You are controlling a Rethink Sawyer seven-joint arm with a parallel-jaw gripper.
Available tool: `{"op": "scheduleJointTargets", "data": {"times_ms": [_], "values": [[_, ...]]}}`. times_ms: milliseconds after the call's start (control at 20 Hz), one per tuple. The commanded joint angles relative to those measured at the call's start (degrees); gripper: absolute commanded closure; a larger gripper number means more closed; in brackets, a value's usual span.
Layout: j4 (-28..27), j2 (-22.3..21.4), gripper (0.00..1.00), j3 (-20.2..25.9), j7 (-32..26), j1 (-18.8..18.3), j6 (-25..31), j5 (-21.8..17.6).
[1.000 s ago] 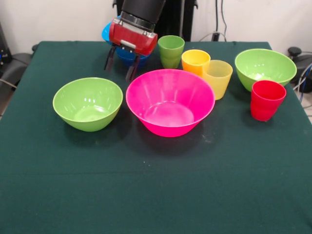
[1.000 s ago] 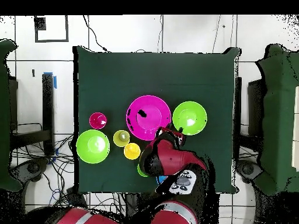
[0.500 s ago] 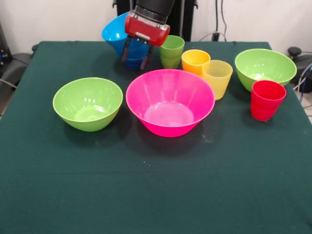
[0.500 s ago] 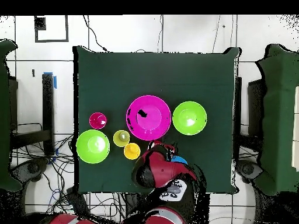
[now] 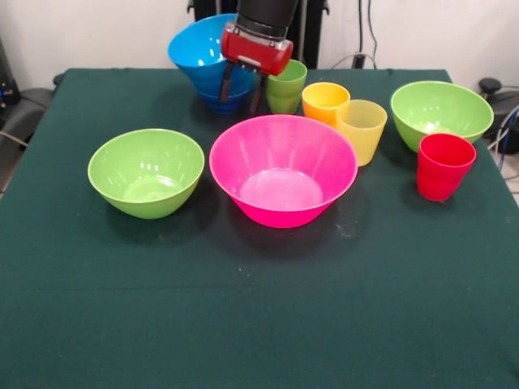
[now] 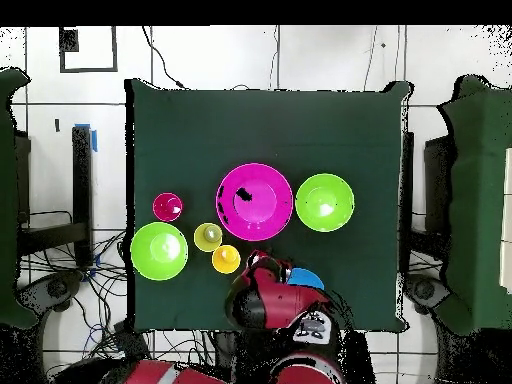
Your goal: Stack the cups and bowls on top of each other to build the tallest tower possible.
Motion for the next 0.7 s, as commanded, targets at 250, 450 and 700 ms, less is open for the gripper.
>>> {"op": "scheduleJointTargets", "data": {"times_ms": [250, 450, 700], "values": [[-1.5, 5.0, 0.0, 16.4, 4.3, -8.1, 8.0, -0.7], [-3.0, 7.1, 0.0, 15.2, 4.9, -6.8, 4.8, -0.2], [-3.4, 7.5, 0.0, 14.9, 5.3, -6.5, 3.8, 0.0]]}}
